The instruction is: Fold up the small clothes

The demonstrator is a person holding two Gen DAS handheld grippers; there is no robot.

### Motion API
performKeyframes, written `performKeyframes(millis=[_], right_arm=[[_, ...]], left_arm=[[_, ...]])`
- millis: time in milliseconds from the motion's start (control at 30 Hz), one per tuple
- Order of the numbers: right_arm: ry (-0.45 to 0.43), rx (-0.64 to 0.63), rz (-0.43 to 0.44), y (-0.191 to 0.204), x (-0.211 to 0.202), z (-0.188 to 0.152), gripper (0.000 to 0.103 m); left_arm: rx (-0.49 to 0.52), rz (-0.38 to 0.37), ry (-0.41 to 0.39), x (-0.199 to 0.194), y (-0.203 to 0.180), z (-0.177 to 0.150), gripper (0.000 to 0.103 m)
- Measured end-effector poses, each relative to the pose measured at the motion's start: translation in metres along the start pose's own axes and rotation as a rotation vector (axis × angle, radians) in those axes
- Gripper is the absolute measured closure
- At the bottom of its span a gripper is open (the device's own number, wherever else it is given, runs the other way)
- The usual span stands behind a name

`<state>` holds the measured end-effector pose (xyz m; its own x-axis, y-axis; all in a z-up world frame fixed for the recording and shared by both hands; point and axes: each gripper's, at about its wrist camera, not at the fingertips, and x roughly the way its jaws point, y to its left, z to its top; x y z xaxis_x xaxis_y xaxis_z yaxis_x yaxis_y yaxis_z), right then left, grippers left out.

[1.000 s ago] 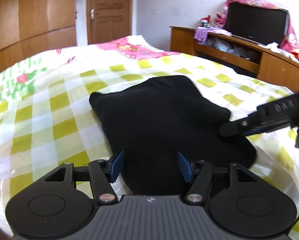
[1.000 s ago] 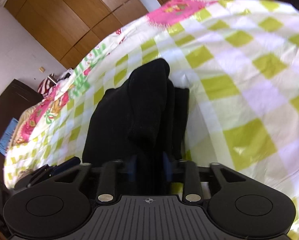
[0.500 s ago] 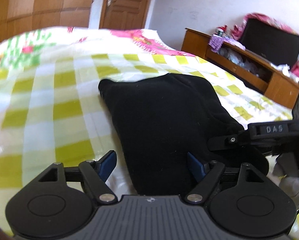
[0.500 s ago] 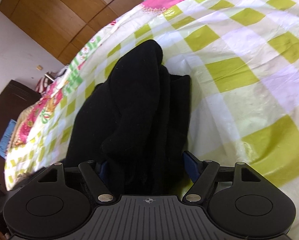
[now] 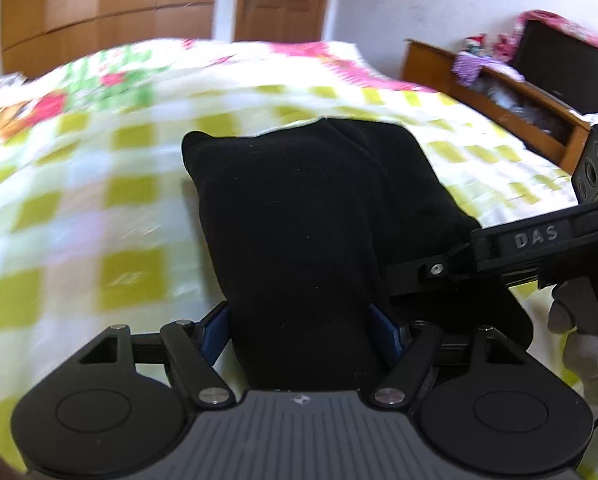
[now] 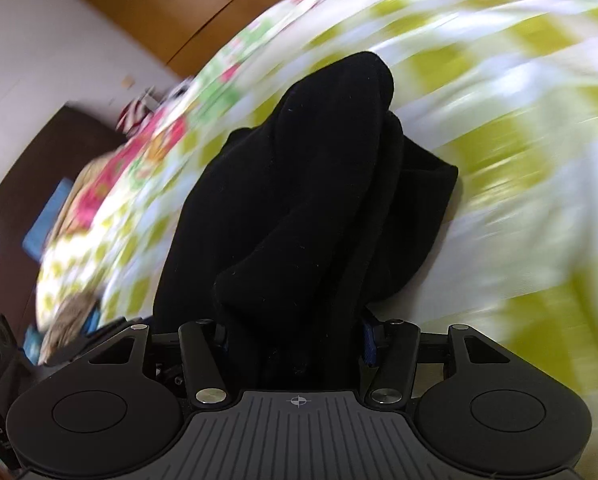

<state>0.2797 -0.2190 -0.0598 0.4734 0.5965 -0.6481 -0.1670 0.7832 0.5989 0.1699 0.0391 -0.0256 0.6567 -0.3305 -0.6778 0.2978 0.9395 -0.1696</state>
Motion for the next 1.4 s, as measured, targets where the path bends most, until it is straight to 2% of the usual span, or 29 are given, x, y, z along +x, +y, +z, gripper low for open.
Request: performKeyframes(millis=[67, 167, 233, 333, 433, 533, 567, 600, 633, 667, 767, 867, 967, 1067, 1167, 1233, 1267, 1333, 1400], right_arm=[[0.033, -0.012, 0.014, 0.011, 0.006, -0.001, 0.046], [0.018, -0.048, -0.029, 0.022, -0.014, 0.0, 0.044], [-0.022, -0.069, -0.062, 0.028, -0.038, -0.001, 0.044], [-0.11, -0.078, -0.078, 0.035, -0.059, 0.01, 0.042], [-0.181, -0.072, -0.128, 0.036, -0.045, 0.033, 0.039], [-0.18, 0.009, -0.153, 0.024, -0.014, 0.058, 0.039], [-0.181, 0.019, -0.167, 0.021, -0.005, 0.064, 0.043], [-0.181, 0.019, -0.178, 0.019, 0.001, 0.067, 0.053], [-0.167, 0.035, -0.165, 0.017, 0.003, 0.069, 0.078], [-0.176, 0.055, -0.13, 0.016, -0.002, 0.068, 0.084], [-0.227, 0.017, -0.118, 0.018, -0.019, 0.06, 0.088], [-0.212, 0.14, -0.151, -0.011, -0.005, 0.053, 0.088], [-0.197, 0.241, -0.133, -0.034, 0.012, 0.048, 0.087], [-0.207, 0.168, -0.156, -0.017, -0.004, 0.056, 0.08], [-0.303, 0.055, -0.245, 0.01, -0.036, 0.054, 0.08], [-0.355, -0.008, -0.244, 0.027, -0.052, 0.046, 0.08], [-0.357, -0.036, -0.221, 0.035, -0.056, 0.041, 0.08], [-0.304, -0.085, -0.167, 0.049, -0.047, 0.031, 0.08], [-0.241, -0.103, -0.181, 0.051, -0.026, 0.022, 0.081]], left_arm=[[-0.028, -0.009, 0.002, -0.013, 0.015, -0.005, 0.018], [0.041, 0.034, -0.053, -0.036, 0.018, -0.009, 0.018], [0.075, 0.055, -0.091, -0.047, 0.019, -0.008, 0.019], [0.08, 0.033, -0.146, -0.051, 0.019, -0.001, 0.019], [0.081, 0.003, -0.171, -0.036, 0.014, 0.012, 0.019], [0.086, -0.019, -0.161, -0.016, 0.008, 0.02, 0.019], [0.084, -0.028, -0.157, -0.011, 0.007, 0.021, 0.019], [0.088, -0.033, -0.155, -0.008, 0.005, 0.023, 0.019], [0.101, -0.029, -0.157, -0.006, 0.001, 0.022, 0.019], [0.121, -0.03, -0.165, -0.006, -0.002, 0.023, 0.019], [0.151, -0.06, -0.172, -0.002, -0.012, 0.019, 0.019], [0.21, -0.052, -0.15, 0.014, -0.028, 0.013, 0.018], [0.314, 0.015, -0.157, 0.024, -0.044, 0.005, 0.015], [0.272, 0.008, -0.153, 0.015, -0.038, 0.007, 0.015], [0.224, 0.008, -0.169, 0.0, -0.031, 0.009, 0.015], [0.197, 0.017, -0.173, -0.006, -0.029, 0.008, 0.015], [0.186, 0.025, -0.168, -0.005, -0.027, 0.007, 0.015], [0.175, 0.045, -0.145, -0.001, -0.025, 0.003, 0.015], [0.179, 0.06, -0.132, 0.002, -0.025, -0.001, 0.015]])
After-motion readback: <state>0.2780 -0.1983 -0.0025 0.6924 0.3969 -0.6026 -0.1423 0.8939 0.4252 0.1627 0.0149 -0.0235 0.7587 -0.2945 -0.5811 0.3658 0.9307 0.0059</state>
